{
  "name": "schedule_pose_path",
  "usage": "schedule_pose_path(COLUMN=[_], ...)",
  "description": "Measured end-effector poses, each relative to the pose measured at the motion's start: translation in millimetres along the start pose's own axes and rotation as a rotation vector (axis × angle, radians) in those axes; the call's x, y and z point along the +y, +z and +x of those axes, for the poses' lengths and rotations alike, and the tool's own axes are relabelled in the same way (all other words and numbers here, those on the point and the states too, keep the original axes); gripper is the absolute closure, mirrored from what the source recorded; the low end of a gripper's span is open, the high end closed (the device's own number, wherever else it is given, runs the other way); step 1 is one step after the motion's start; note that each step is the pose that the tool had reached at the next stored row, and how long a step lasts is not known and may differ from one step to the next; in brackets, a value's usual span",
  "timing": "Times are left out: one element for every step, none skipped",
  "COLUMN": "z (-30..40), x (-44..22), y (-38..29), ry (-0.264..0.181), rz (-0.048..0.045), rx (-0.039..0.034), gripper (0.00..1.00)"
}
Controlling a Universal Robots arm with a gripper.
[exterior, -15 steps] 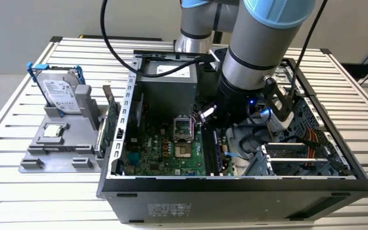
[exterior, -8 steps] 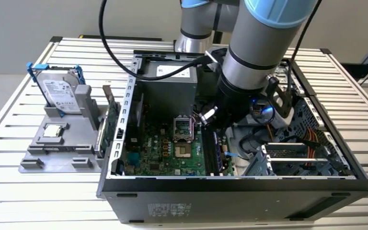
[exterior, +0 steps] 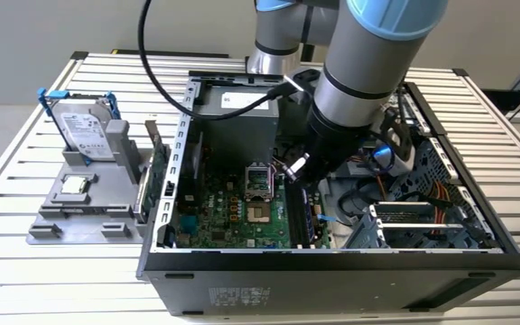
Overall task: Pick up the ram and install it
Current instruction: 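Press down the ram until it locks into place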
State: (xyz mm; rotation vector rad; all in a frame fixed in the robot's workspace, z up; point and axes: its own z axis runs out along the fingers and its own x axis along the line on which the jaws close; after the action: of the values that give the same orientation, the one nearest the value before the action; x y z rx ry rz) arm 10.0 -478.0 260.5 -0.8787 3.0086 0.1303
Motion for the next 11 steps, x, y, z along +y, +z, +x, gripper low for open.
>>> schedule_pose_path(z=[0.0,0.0,0.0,0.0,0.0,0.0,0.0,0.0,0.0,0.0,0.0], x=[0.0,0.0,0.0,0.0,0.0,0.0,0.0,0.0,0.0,0.0,0.0], y=[0.0,0.1,0.2,0.3,0.5,0.8,1.1,1.1,1.0,1.1,1.1], ry=[-0.016,-0.034,-0.052,-0.070,-0.089,-0.106,-0.121,-0.138,-0.154,-0.170,-0.187], rz=[-0.0004,-0.0010,-0.0015,-0.0021,-0.0027,-0.0034,-0.0038,-0.0041,-0.0044,-0.0048,-0.0049], rx=[0.0013,0.0027,0.0040,0.0054,0.0068,0.0080,0.0092,0.0106,0.0120,0.0127,0.0127], gripper=[1.00,1.00,1.00,1.00,1.00,1.00,1.00,1.00,1.00,1.00,1.00])
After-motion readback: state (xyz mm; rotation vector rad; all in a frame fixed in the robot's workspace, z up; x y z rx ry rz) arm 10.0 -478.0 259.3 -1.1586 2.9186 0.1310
